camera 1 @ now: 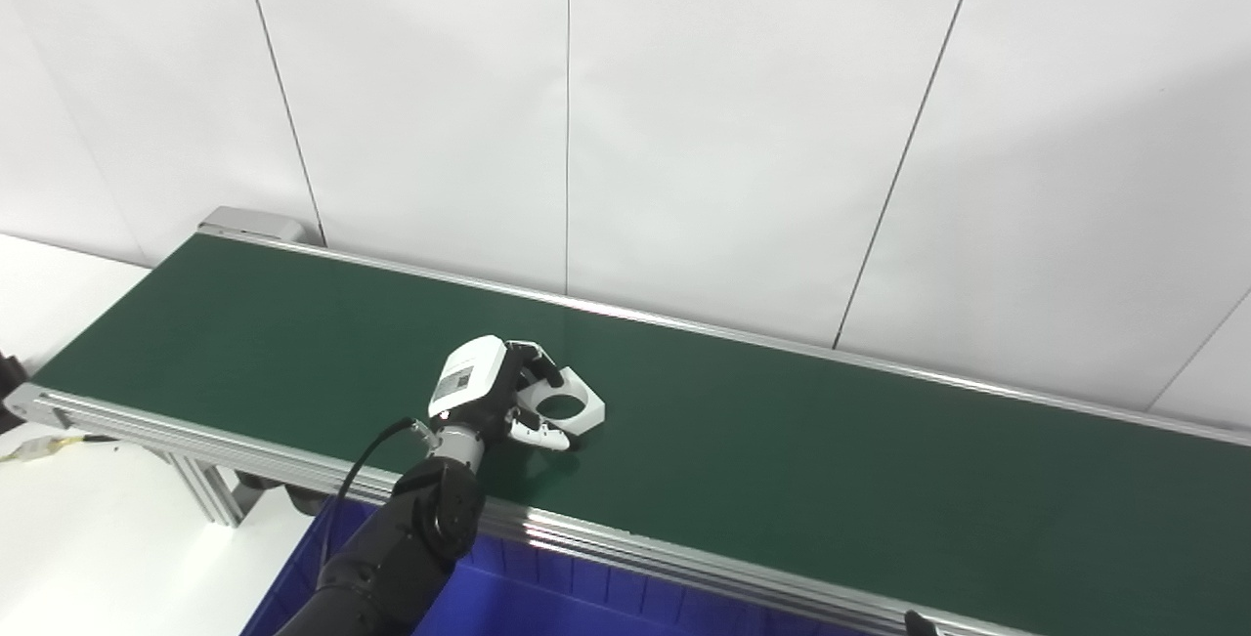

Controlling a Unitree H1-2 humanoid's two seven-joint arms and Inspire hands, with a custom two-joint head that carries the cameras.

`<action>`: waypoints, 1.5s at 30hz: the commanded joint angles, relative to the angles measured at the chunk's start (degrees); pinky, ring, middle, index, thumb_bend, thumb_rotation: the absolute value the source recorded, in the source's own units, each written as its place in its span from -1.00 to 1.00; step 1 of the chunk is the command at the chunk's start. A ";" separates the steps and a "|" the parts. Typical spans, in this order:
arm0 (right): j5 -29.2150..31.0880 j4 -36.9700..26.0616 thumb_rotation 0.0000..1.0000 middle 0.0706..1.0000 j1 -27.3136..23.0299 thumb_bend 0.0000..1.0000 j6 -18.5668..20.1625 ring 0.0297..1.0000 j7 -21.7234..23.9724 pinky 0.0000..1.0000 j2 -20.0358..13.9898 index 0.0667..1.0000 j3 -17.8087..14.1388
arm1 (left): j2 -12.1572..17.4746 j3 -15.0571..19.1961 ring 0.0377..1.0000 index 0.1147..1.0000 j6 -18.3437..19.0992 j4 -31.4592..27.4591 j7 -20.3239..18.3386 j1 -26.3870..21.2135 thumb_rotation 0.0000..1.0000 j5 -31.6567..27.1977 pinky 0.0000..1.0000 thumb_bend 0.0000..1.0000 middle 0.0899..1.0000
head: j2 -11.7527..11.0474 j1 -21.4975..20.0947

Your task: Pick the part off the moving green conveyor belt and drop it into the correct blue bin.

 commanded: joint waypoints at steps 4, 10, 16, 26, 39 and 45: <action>1.09 -2.18 -0.86 0.90 -0.26 0.94 -2.19 0.90 -0.12 0.78 0.02 0.85 -0.26 | 1.24 -0.28 -0.28 -0.03 -2.08 -3.58 2.57 -1.85 -1.00 1.06 -0.27 -0.01 -0.16 | -0.01 0.00; 0.90 -1.66 -0.85 0.91 -0.64 0.95 -2.40 0.90 -0.23 0.82 -0.11 0.85 -0.38 | 1.90 1.29 -0.29 -0.02 -3.15 -13.37 1.26 1.54 -1.00 -0.55 -0.29 -0.01 -0.19 | 0.05 -0.13; 0.65 -1.84 -0.93 0.88 -0.70 0.93 -2.51 0.89 -0.54 0.83 0.08 0.84 -0.44 | 2.30 2.31 -0.27 -0.01 -5.08 -20.41 0.15 4.13 -1.00 -0.85 -0.24 -0.01 -0.16 | 0.55 -1.40; 0.05 -3.80 -1.00 0.85 -0.23 1.00 -1.76 0.86 -1.30 0.81 0.73 0.79 -0.46 | 3.29 3.99 -0.24 -0.04 -6.70 -30.23 -3.70 8.27 -1.00 -1.80 -0.18 -0.01 -0.10 | 2.19 -4.74; -0.21 -5.02 -1.00 0.86 0.05 0.95 -1.40 0.82 -0.80 0.72 0.76 0.80 -0.14 | 5.69 4.76 -0.23 -0.05 -12.95 -33.92 -8.35 11.42 -1.00 -3.54 -0.16 -0.01 -0.08 | 5.99 -12.41; -0.06 -4.21 -0.81 0.87 -0.36 0.94 -1.55 0.86 -0.81 0.76 1.11 0.81 -0.03 | 7.19 4.91 -0.24 -0.04 -15.62 -34.88 -12.00 12.03 -1.00 -5.49 -0.16 -0.01 -0.09 | 9.16 -14.80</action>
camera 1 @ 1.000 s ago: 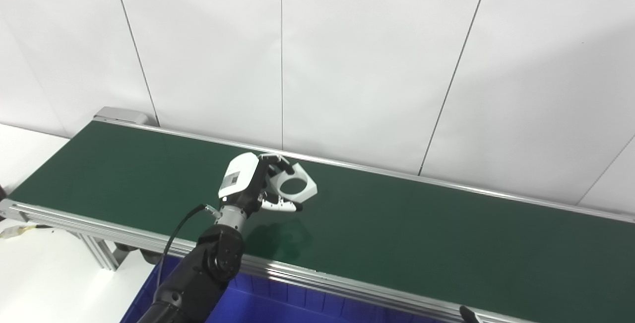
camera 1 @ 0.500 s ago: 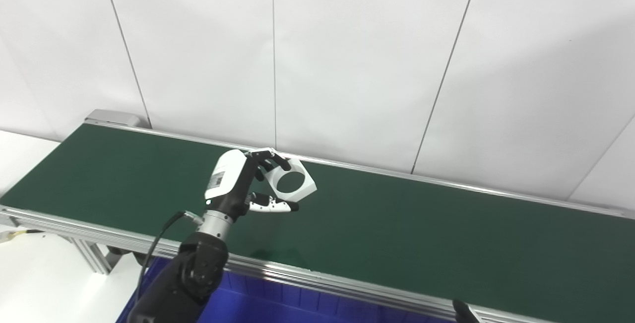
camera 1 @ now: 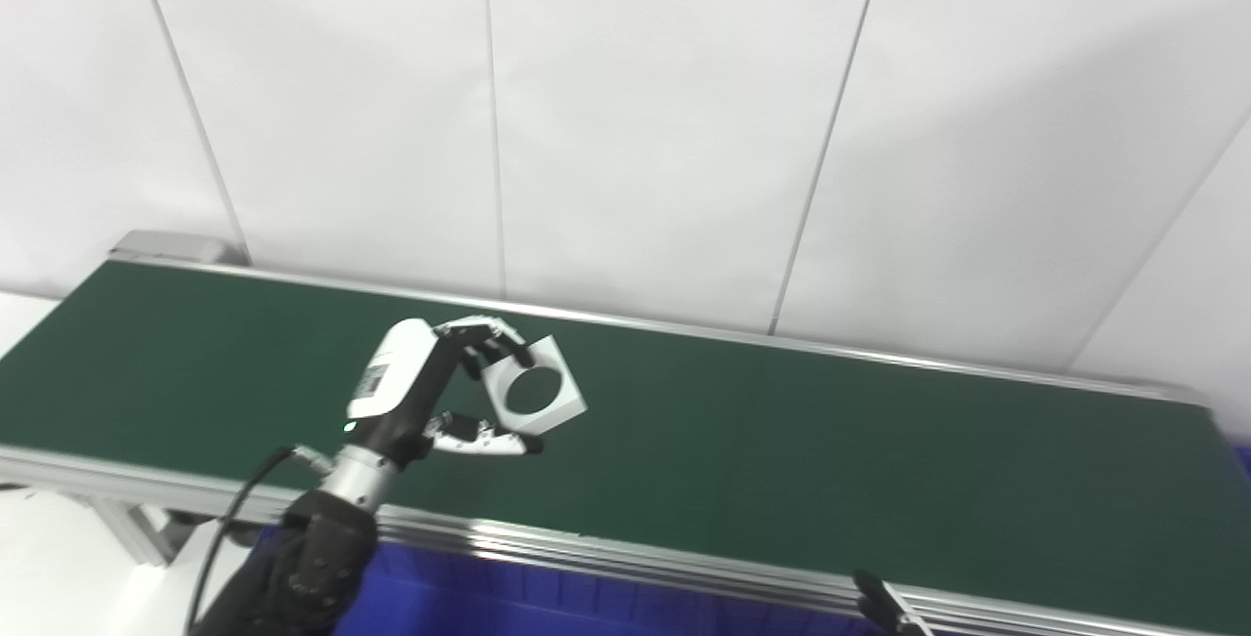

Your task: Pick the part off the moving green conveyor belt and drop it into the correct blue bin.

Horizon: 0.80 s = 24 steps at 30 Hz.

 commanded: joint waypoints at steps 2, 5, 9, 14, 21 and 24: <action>0.05 -0.59 -0.76 0.86 -0.56 0.93 -1.83 0.84 -0.42 0.74 0.17 0.81 0.01 | 2.12 0.37 -0.24 -0.03 -3.60 -2.51 -2.00 -0.77 -1.00 -2.17 -0.16 -0.01 -0.10 | 1.19 -1.13; -0.28 -0.27 -0.72 0.83 -0.78 0.92 -1.91 0.81 -0.53 0.73 0.12 0.81 -0.08 | 3.43 -0.01 -0.24 -0.03 -5.79 -2.68 -4.84 -0.62 -1.00 -4.46 -0.17 -0.01 -0.11 | 3.64 -2.27; 0.45 -0.62 -0.66 0.84 -1.09 0.93 -0.78 0.84 -0.17 0.76 -0.03 0.81 -0.44 | 4.64 -0.29 -0.24 -0.04 -7.74 -3.29 -8.44 -0.23 -1.00 -6.98 -0.16 0.00 -0.11 | 6.49 -3.33; 0.15 -1.41 -0.55 0.79 -1.60 0.97 0.08 0.78 -0.34 0.74 -0.11 0.79 -0.89 | 5.42 -1.52 -0.20 -0.09 -8.59 -4.57 -9.96 0.53 -1.00 -8.49 -0.13 0.00 -0.09 | 9.56 -3.85; 0.57 -2.47 -0.57 0.78 -2.35 0.98 1.15 0.76 -0.04 0.72 -0.36 0.78 -1.52 | 5.58 -3.22 -0.18 -0.09 -8.59 -7.12 -11.88 1.92 -1.00 -9.06 -0.11 0.00 -0.10 | 13.13 -4.51; 0.49 -2.92 -0.57 0.77 -2.67 0.98 1.21 0.74 0.03 0.69 -0.59 0.76 -1.69 | 5.44 -3.90 -0.19 -0.09 -8.57 -8.62 -13.46 3.18 -1.00 -9.28 -0.12 0.00 -0.10 | 14.38 -4.56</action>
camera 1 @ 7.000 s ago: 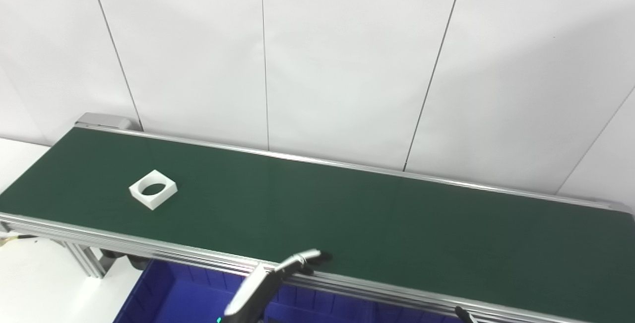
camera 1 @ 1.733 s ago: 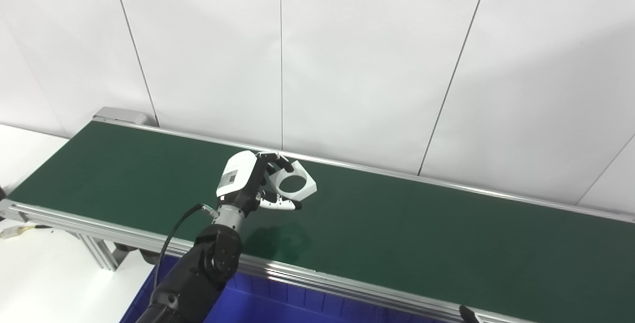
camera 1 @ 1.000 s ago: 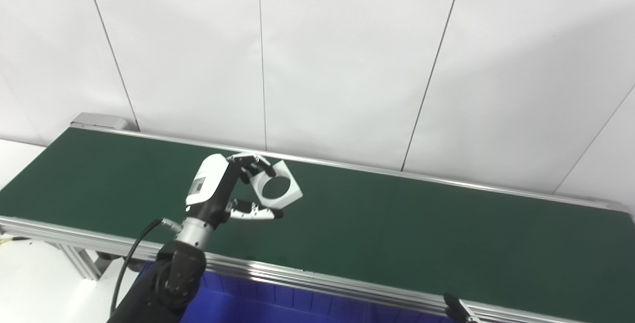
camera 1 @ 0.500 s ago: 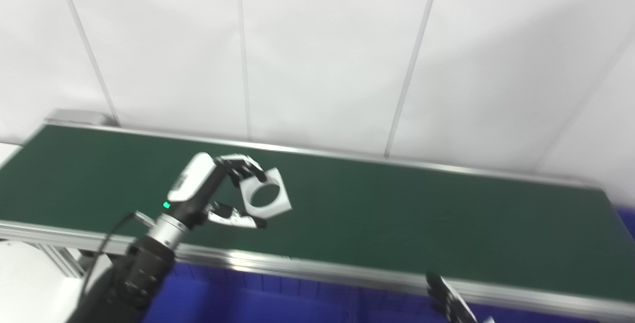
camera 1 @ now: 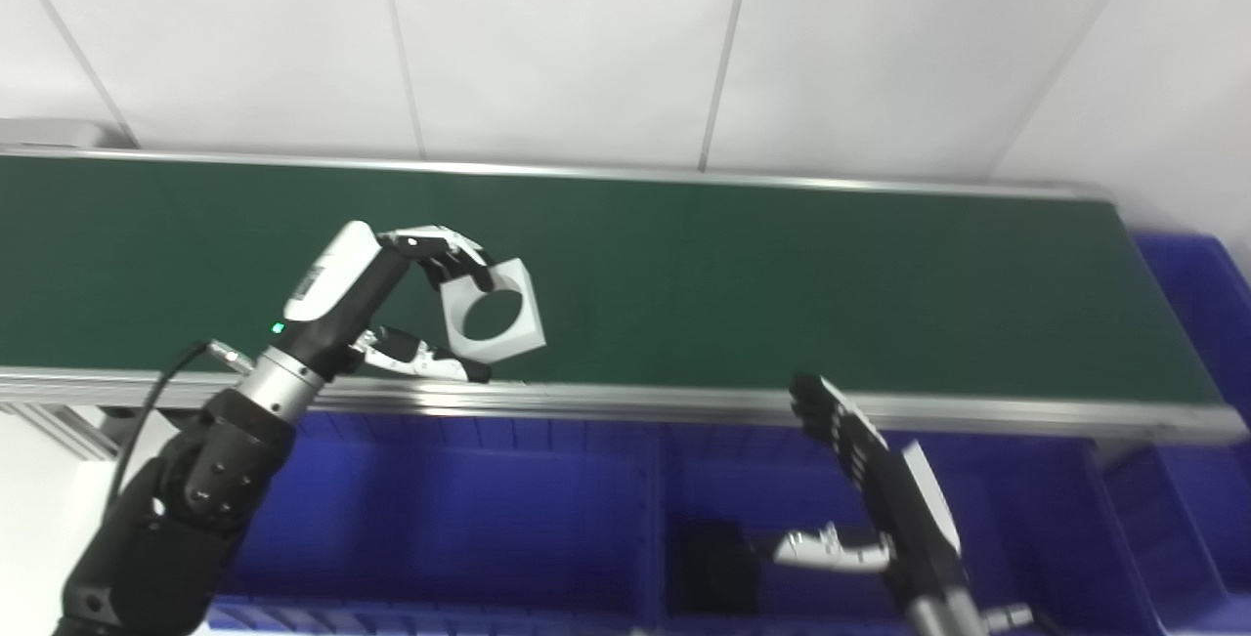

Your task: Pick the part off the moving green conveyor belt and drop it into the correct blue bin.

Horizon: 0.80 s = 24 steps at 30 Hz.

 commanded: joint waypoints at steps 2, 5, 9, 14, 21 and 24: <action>0.99 -2.42 -0.56 0.77 -1.07 0.97 -0.40 0.74 0.16 0.69 -0.59 0.76 -0.39 | 1.22 -0.58 -0.20 -0.07 -1.74 -2.62 -1.04 0.33 -1.00 -1.37 -0.13 0.00 -0.10 | 0.77 -0.01; 0.83 -2.71 -0.55 0.77 -1.17 0.97 0.08 0.73 0.19 0.68 -0.72 0.76 -0.50 | 0.95 -0.80 -0.20 -0.08 -1.68 -3.62 -2.09 1.17 -1.00 -1.00 -0.14 0.00 -0.10 | 1.14 -0.02; 1.44 -3.37 -0.55 0.77 -1.22 0.98 1.02 0.73 0.30 0.68 -0.62 0.77 -0.62 | 1.12 -1.82 -0.20 -0.09 -1.74 -4.10 -3.33 1.77 -1.00 -1.19 -0.12 0.00 -0.10 | 1.86 -0.20; 1.44 -4.17 -0.54 0.78 -1.30 0.98 1.82 0.73 0.36 0.68 -0.70 0.77 -0.59 | 1.92 -3.91 -0.19 -0.09 -1.70 -4.31 -5.30 2.28 -1.00 -1.77 -0.12 0.00 -0.09 | 2.49 -0.32; 1.28 -4.77 -0.53 0.77 -1.26 0.98 2.57 0.73 0.38 0.69 -0.76 0.77 -0.52 | 2.72 -5.93 -0.19 -0.08 -1.62 -4.00 -7.95 3.09 -1.00 -0.43 -0.07 0.00 -0.10 | 2.56 -0.30; 1.53 -4.92 -0.54 0.77 -1.26 0.97 2.84 0.73 0.43 0.69 -0.73 0.77 -0.52 | 2.76 -6.22 -0.18 -0.09 -0.12 -4.27 -9.81 3.38 -1.00 1.68 -0.04 0.00 -0.09 | 2.56 -0.30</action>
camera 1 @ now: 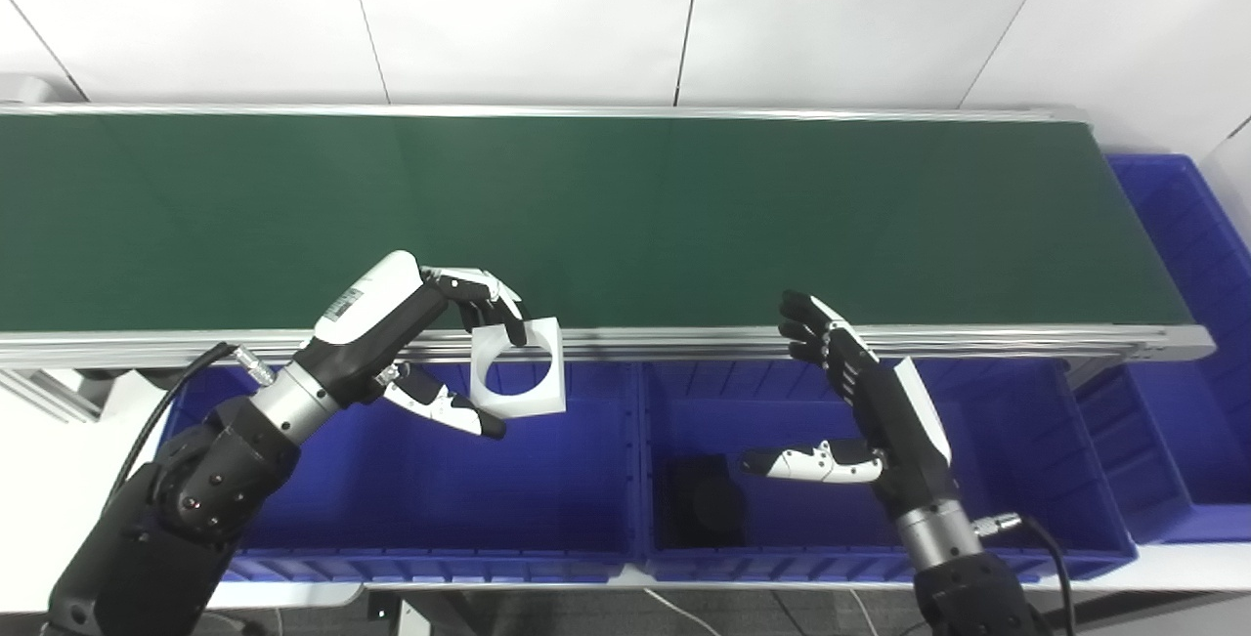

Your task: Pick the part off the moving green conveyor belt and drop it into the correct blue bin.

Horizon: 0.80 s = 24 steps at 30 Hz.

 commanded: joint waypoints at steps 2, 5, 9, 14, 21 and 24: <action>0.82 -2.13 -0.55 0.77 -0.49 0.96 0.35 0.73 0.06 0.70 -0.17 0.77 -0.29 | 0.87 -0.13 -0.18 -0.10 0.33 -1.17 -1.87 -0.91 -1.00 0.66 -0.02 0.00 -0.09 | 0.01 0.05; 0.94 -2.29 -0.55 0.78 -0.46 0.96 0.45 0.74 0.14 0.71 -0.19 0.77 -0.23 | 0.61 -0.38 -0.16 -0.11 0.29 -0.64 -3.10 -1.34 -1.00 1.54 0.00 0.00 -0.08 | 0.26 0.17; 1.02 -2.32 -0.55 0.77 -0.43 0.97 0.71 0.73 0.05 0.70 -0.13 0.77 -0.23 | 0.21 -1.42 -0.16 -0.11 1.80 -0.26 -5.31 -2.34 -1.00 3.95 0.01 0.00 -0.08 | -0.11 0.42; 0.30 -2.24 -0.53 0.77 -0.13 0.99 0.39 0.73 -0.20 0.69 -0.11 0.76 -0.10 | -1.02 -2.21 -0.20 -0.10 8.24 -1.77 -8.21 -2.66 -1.00 7.65 -0.04 0.00 -0.06 | -0.93 0.55; 0.54 -2.25 -0.55 0.78 0.43 0.97 -0.26 0.75 -0.30 0.70 0.23 0.76 0.08 | -3.71 -3.84 -0.25 -0.03 13.00 0.62 -8.28 -4.42 -1.00 13.33 -0.12 -0.01 -0.11 | -1.98 1.04; 0.83 -2.31 -0.57 0.78 0.62 0.97 -0.20 0.76 -0.22 0.71 0.34 0.77 0.12 | -4.75 -4.39 -0.25 -0.02 15.49 1.70 -8.64 -5.01 -1.00 15.19 -0.12 -0.01 -0.11 | -2.23 1.20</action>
